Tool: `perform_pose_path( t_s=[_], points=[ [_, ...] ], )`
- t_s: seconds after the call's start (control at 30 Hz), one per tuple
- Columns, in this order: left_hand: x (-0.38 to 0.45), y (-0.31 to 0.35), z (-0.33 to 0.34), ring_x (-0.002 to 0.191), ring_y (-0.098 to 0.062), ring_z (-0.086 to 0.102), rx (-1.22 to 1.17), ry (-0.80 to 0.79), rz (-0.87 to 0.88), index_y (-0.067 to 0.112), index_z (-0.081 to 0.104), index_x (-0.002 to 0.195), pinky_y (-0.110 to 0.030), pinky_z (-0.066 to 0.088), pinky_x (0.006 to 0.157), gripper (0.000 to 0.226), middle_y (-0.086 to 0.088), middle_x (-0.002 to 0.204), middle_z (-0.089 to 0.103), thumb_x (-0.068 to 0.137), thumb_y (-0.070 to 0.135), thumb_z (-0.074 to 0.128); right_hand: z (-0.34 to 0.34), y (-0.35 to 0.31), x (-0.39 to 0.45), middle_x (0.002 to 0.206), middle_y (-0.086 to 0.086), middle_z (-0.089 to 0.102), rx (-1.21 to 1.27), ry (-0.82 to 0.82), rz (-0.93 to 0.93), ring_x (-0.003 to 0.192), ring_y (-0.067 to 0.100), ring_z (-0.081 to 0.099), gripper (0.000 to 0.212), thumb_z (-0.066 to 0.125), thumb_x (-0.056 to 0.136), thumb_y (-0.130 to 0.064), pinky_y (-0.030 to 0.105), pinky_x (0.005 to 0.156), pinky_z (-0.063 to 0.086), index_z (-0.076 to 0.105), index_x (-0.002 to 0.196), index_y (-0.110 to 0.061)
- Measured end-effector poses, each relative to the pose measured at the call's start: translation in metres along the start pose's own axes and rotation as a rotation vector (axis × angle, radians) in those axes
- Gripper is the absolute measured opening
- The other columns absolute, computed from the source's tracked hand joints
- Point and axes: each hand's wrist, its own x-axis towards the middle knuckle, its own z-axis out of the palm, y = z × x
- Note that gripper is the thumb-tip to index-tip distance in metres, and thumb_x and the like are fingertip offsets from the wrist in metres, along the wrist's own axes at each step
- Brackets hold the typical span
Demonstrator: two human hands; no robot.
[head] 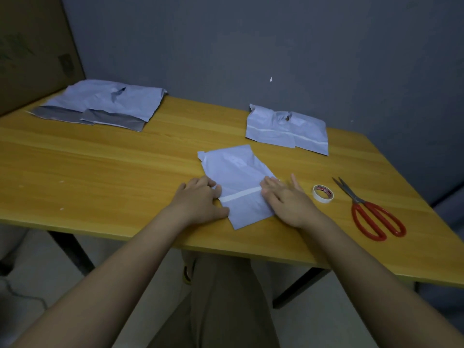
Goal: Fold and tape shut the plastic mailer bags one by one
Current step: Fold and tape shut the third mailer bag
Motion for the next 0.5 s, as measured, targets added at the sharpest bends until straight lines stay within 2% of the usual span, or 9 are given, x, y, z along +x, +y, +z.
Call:
perform_pose_path(
  t_s=[0.1, 0.2, 0.3, 0.37, 0.43, 0.5],
  points=[
    [0.000, -0.001, 0.000, 0.137, -0.023, 0.020, 0.002, -0.006, -0.001, 0.027, 0.041, 0.139, -0.044, 0.020, 0.112, 0.060, 0.001, 0.149, 0.024, 0.087, 0.057, 0.049, 0.000, 0.002, 0.004, 0.160, -0.001, 0.012, -0.029, -0.007, 0.017, 0.146, 0.006, 0.006, 0.054, 0.018, 0.104, -0.039, 0.029, 0.115, -0.015, 0.018, 0.152, -0.016],
    [0.000, 0.000, 0.000, 0.137, -0.023, 0.020, -0.003, -0.011, 0.002, 0.027, 0.041, 0.139, -0.045, 0.021, 0.112, 0.060, 0.001, 0.149, 0.024, 0.087, 0.057, 0.049, -0.008, 0.006, 0.001, 0.158, -0.004, 0.016, 0.036, -0.021, 0.060, 0.146, 0.009, 0.009, 0.053, 0.017, 0.104, -0.039, 0.030, 0.115, -0.013, 0.023, 0.151, -0.016],
    [0.001, 0.000, 0.000, 0.137, -0.024, 0.021, -0.003, -0.002, 0.002, 0.027, 0.042, 0.138, -0.045, 0.021, 0.112, 0.059, 0.001, 0.149, 0.024, 0.087, 0.057, 0.049, -0.010, 0.010, -0.001, 0.160, -0.002, 0.010, 0.045, -0.041, 0.086, 0.147, 0.009, 0.005, 0.052, 0.020, 0.104, -0.037, 0.030, 0.117, -0.008, 0.018, 0.152, -0.016],
    [0.000, 0.000, 0.000, 0.137, -0.024, 0.020, 0.002, -0.002, 0.003, 0.027, 0.042, 0.138, -0.044, 0.020, 0.112, 0.060, 0.001, 0.149, 0.024, 0.087, 0.057, 0.049, -0.014, 0.005, 0.002, 0.159, 0.000, 0.015, 0.006, -0.067, 0.108, 0.146, 0.010, 0.010, 0.053, 0.018, 0.104, -0.039, 0.034, 0.118, -0.008, 0.023, 0.151, -0.015],
    [0.000, -0.001, 0.001, 0.137, -0.023, 0.020, -0.008, 0.006, 0.005, 0.028, 0.041, 0.139, -0.045, 0.020, 0.112, 0.060, 0.001, 0.149, 0.024, 0.087, 0.057, 0.049, -0.017, -0.006, 0.006, 0.158, 0.002, 0.021, -0.178, 0.034, 0.084, 0.146, 0.011, 0.013, 0.052, 0.019, 0.104, -0.037, 0.037, 0.117, -0.011, 0.029, 0.148, -0.013],
    [0.000, -0.003, 0.005, 0.138, -0.022, 0.020, -0.023, 0.030, 0.007, 0.029, 0.040, 0.139, -0.044, 0.018, 0.113, 0.061, 0.002, 0.150, 0.024, 0.086, 0.058, 0.049, -0.011, -0.025, 0.003, 0.157, 0.002, 0.024, -0.268, 0.191, -0.078, 0.146, 0.010, 0.014, 0.050, 0.024, 0.103, -0.033, 0.034, 0.116, -0.012, 0.029, 0.148, -0.012]
  ],
)
